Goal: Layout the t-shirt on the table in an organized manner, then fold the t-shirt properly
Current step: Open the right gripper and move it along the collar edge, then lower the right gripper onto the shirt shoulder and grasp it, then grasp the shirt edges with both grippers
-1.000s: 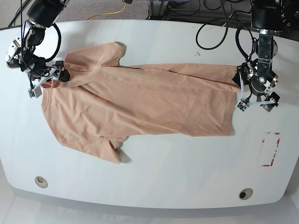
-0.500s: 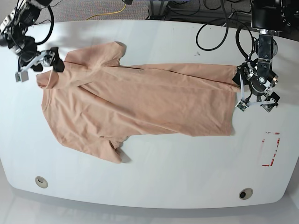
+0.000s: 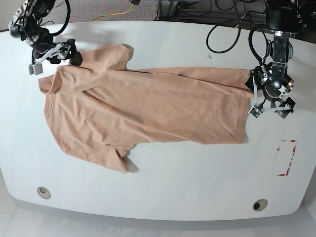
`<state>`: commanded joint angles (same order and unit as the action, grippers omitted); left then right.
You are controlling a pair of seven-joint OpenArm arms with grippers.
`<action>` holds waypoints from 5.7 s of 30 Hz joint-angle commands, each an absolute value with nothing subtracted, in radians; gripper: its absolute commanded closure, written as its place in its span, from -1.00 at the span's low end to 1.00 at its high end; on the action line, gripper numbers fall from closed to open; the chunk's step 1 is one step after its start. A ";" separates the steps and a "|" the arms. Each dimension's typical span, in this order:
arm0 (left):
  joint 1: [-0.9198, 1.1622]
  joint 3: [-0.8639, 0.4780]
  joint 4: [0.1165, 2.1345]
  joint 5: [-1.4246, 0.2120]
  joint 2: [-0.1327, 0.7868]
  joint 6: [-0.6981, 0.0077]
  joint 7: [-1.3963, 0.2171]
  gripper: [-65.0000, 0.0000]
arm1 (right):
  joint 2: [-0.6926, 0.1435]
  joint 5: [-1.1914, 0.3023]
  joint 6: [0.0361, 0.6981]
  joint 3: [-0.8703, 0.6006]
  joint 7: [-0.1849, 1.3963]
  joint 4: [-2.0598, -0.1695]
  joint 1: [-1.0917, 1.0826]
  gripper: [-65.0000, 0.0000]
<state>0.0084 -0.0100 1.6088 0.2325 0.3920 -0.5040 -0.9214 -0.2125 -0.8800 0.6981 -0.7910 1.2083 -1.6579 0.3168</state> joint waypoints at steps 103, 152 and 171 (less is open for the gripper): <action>0.051 -0.010 1.607 0.234 0.394 -0.498 -0.921 -0.76 | -0.196 -0.889 0.590 -0.680 1.207 -1.325 -0.249 0.96; 0.171 -0.076 1.880 0.223 0.297 -0.504 -0.762 -0.76 | -0.394 -0.817 0.599 -0.684 1.213 -1.681 0.077 -1.00; 0.166 -0.185 1.882 0.222 0.159 -0.499 -0.730 -0.77 | -0.398 -0.275 0.698 -0.687 0.903 -1.503 0.079 -1.00</action>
<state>0.1665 -0.1849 1.8819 0.2217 0.1588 -0.4994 -0.7296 -0.3982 -0.2754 0.6981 -0.6866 0.9030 -1.5029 0.0790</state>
